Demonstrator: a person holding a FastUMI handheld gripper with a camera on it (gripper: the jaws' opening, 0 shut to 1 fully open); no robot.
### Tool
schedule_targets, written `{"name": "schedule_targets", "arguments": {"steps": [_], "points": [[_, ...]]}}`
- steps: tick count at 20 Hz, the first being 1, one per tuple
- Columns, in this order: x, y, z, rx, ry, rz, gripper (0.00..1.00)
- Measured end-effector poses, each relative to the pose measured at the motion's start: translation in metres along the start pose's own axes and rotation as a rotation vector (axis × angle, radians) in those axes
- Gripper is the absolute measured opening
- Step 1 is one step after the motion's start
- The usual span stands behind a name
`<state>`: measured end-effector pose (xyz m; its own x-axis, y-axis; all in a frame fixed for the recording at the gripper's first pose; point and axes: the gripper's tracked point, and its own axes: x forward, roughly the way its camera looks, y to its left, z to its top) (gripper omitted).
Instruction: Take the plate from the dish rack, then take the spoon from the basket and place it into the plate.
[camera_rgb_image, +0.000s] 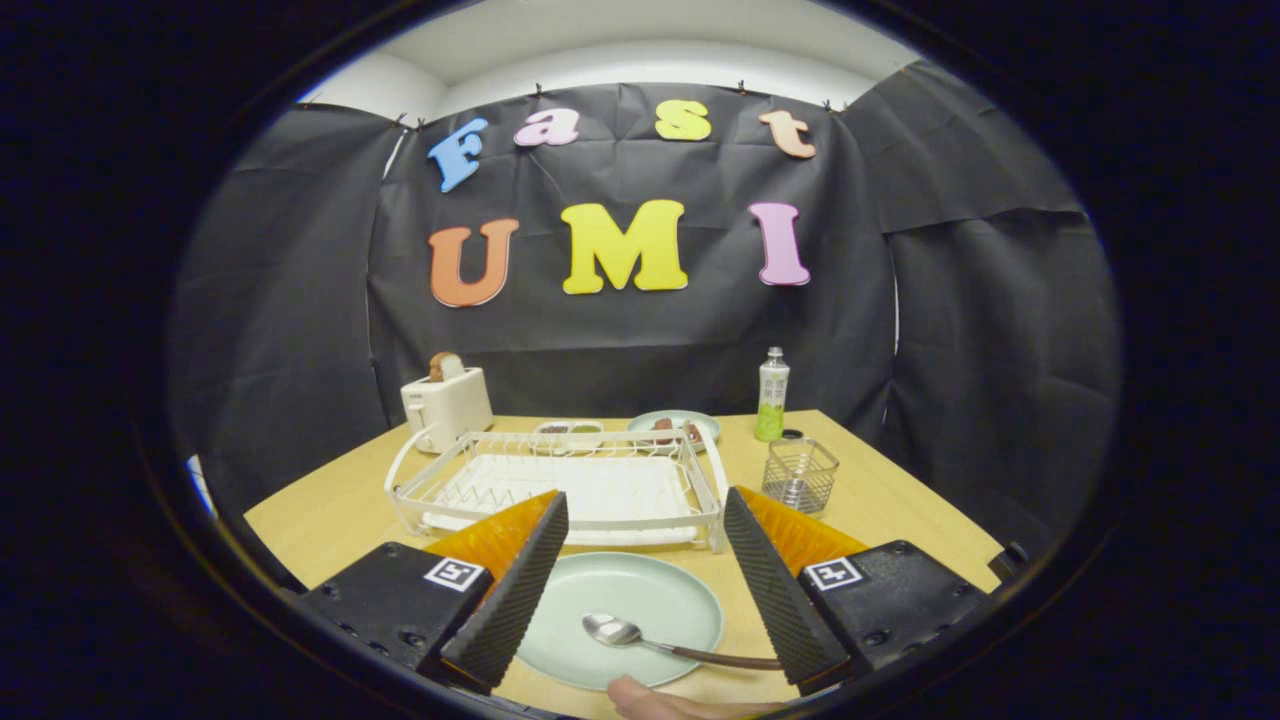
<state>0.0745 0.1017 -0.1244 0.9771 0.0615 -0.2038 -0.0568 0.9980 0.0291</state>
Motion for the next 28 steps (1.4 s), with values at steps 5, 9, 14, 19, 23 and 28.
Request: {"name": "schedule_targets", "arguments": {"steps": [5, 9, 14, 19, 23, 28], "points": [[-0.033, -0.004, 0.011, 0.005, -0.007, 0.006, 1.00], [-0.063, -0.005, 0.024, -0.020, -0.035, 0.006, 1.00], [-0.093, -0.010, 0.022, -0.028, -0.027, -0.035, 1.00], [-0.110, -0.001, 0.043, -0.004, -0.068, -0.003, 1.00], [-0.123, 0.004, 0.056, -0.023, -0.087, -0.002, 1.00], [-0.133, 0.005, 0.054, -0.030, -0.094, -0.011, 1.00]]}}
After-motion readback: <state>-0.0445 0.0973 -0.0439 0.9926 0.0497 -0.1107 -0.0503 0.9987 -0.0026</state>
